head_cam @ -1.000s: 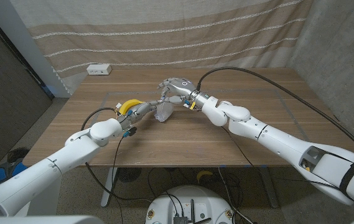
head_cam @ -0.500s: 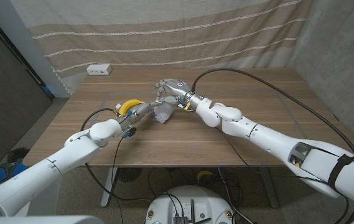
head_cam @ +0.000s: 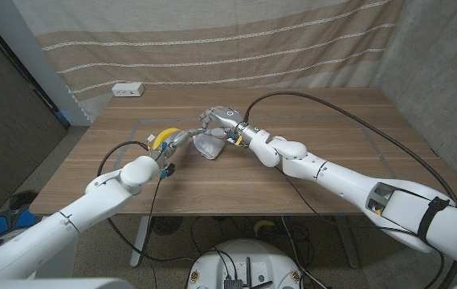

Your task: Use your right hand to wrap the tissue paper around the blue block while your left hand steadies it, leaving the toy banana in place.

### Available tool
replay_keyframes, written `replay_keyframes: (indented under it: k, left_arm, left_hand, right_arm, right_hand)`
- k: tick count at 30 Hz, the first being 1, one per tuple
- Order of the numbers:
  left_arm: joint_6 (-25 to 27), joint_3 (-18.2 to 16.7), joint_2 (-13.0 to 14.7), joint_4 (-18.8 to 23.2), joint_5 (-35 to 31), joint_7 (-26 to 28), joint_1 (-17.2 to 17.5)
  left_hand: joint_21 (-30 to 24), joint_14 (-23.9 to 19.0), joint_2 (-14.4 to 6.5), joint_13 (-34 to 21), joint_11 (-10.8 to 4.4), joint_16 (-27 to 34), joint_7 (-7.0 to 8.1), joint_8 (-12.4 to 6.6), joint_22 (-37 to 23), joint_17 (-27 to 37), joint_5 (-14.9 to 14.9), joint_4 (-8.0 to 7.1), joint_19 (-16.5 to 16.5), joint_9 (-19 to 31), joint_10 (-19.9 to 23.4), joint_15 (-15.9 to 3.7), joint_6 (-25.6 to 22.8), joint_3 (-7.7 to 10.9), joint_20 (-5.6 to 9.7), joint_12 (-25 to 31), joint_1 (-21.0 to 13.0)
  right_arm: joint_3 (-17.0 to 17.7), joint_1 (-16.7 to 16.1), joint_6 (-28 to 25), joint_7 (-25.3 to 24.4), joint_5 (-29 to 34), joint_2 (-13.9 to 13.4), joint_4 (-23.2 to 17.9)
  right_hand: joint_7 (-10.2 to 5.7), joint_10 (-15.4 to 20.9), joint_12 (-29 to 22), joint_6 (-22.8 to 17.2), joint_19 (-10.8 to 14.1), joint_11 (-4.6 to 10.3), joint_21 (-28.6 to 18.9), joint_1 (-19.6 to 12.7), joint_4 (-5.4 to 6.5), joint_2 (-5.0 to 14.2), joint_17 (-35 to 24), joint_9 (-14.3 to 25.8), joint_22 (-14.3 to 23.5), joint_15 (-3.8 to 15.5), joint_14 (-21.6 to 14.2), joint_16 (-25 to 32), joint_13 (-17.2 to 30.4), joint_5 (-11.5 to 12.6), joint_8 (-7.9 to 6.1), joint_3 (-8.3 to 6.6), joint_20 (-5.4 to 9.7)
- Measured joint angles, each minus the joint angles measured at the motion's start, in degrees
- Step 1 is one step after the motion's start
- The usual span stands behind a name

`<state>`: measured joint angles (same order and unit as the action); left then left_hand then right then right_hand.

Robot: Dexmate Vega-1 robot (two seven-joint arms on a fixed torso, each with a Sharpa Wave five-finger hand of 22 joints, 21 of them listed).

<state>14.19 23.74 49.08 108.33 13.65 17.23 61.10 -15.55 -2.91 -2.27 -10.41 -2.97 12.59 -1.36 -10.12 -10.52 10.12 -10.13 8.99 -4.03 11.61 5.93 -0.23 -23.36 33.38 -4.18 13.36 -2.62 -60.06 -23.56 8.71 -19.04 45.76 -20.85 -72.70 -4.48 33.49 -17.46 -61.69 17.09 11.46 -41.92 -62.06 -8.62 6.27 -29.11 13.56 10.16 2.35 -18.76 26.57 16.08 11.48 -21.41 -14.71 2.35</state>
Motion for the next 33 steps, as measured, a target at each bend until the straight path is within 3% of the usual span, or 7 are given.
replay_keyframes:
  k: [8, 10, 11, 15, 20, 28, 33]
  left_arm:
    - [8.1, -0.9, -2.5, 3.7, -3.2, 10.5, 2.1]
    - [8.8, -0.9, -2.5, 3.7, -3.8, 12.1, 2.1]
    - [8.9, -1.3, -4.2, 4.9, -4.2, 13.1, 3.0]
    - [7.6, -1.5, -5.4, 4.6, -5.8, 16.1, 3.6]
    - [1.4, -1.8, -7.8, 0.9, -8.6, 20.2, 4.5]
    - [-8.4, -2.3, -10.3, -3.5, -11.0, 22.8, 4.6]
    - [-13.1, -2.7, -11.7, -5.8, -11.8, 22.9, 4.4]
  left_hand:
    - [0.7, 0.3, 1.8, -0.1, -0.01, -1.4, 3.39, 0.20, 0.1, 0.0, 0.0, 0.69, 0.5, -0.5, -2.5, 0.20, 11.8, 0.22, -0.32, -2.1, -1.8]
    - [1.3, 1.3, 2.1, -0.1, 0.25, -1.8, 4.87, 0.53, 0.0, 0.1, 0.0, 0.69, 0.5, -0.7, -4.4, 0.22, 16.1, 0.22, -0.32, -2.5, -2.1]
    - [1.5, 1.6, 2.3, -0.1, 0.20, -1.8, 5.46, 0.60, 0.0, 0.2, 0.0, 0.69, 0.5, -0.9, -5.2, 0.12, 17.7, 0.22, -0.32, -2.6, -1.9]
    - [1.8, 1.9, 2.6, -0.1, 0.00, -2.0, 6.69, 0.60, 0.0, 0.2, 0.0, 0.44, 0.3, -1.0, -6.6, 0.43, 19.9, -0.03, -0.11, -2.8, -1.6]
    - [1.8, 0.3, 2.8, -0.1, -0.14, -1.7, 6.94, -0.22, 0.0, 0.2, 0.0, 0.21, 0.6, -1.2, -6.4, -0.09, 19.4, -0.26, 0.21, -2.4, -1.4]
    - [1.8, -0.4, 2.8, -0.1, 0.00, -1.3, 7.09, -0.70, 0.0, 0.2, 0.0, 0.21, 0.9, -1.2, -5.5, -0.39, 18.2, -0.26, 0.10, -2.3, -1.4]
    - [1.8, -0.7, 2.8, -0.1, -0.19, -1.3, 7.01, -0.70, 0.0, 0.1, 0.0, 0.21, 0.9, -1.2, -5.3, -0.08, 17.7, -0.25, 0.10, -1.8, -1.4]
  right_arm:
    - [-1.7, 1.3, -2.1, 0.2, 0.9, 0.8, 1.7]
    - [-2.0, 1.6, -2.1, 0.2, 0.9, 1.0, 2.0]
    - [-2.3, 1.8, -3.0, 0.3, 1.2, 1.1, 2.3]
    - [-2.8, 2.3, -3.4, 0.4, 1.3, 1.4, 3.0]
    - [-3.7, 3.3, -4.0, 1.2, 1.3, 1.8, 4.1]
    - [-4.6, 4.7, -4.4, 3.7, 0.9, 1.9, 4.7]
    - [-4.8, 5.5, -4.6, 5.8, 0.1, 1.9, 4.8]
  right_hand:
    - [-0.26, -1.0, 0.0, 0.2, 0.0, -0.32, 0.0, 0.0, 0.00, 0.00, 0.2, 0.0, 0.0, 0.00, 0.0, -0.3, 0.5, 0.0, 0.00, 0.00, 0.00]
    - [-0.35, -1.4, 0.0, 0.3, 0.0, -0.70, 0.0, 0.0, 0.00, 0.00, 0.2, 0.0, 0.0, 0.00, 0.0, -0.3, 0.6, 0.0, 0.00, 0.00, 0.00]
    - [-0.38, -1.4, 0.0, 0.3, 0.0, -0.71, 0.0, 0.0, 0.00, 0.00, 0.2, 0.0, 0.0, 0.00, 0.0, -0.5, 0.6, 0.0, 0.00, 0.00, 0.00]
    - [-0.91, -1.8, 0.4, 0.4, 0.0, -0.71, 0.0, 0.0, 0.00, 0.00, 0.4, 0.0, 0.0, 0.00, 0.0, -0.7, 0.8, -0.2, 0.04, 0.00, 0.00]
    - [-2.12, -5.1, 1.6, 6.9, 0.0, -1.51, 0.0, 0.0, -0.01, -0.02, 0.3, -0.5, 0.0, 0.02, 1.5, -1.3, 1.4, -1.1, 3.12, 0.03, 0.00]
    - [-4.77, -10.4, 3.9, 23.5, -0.6, -3.60, 1.2, 4.1, 0.65, -4.11, 0.3, -1.6, 0.0, 0.00, 3.3, -2.6, 1.9, -1.1, 10.22, 1.74, -1.95]
    - [-4.66, -12.5, 4.7, 29.5, -0.8, -4.39, 1.6, 6.8, 1.11, -4.82, 0.0, -1.9, 0.0, 0.03, 4.1, -2.9, 2.2, -0.8, 11.27, 2.70, -2.84]
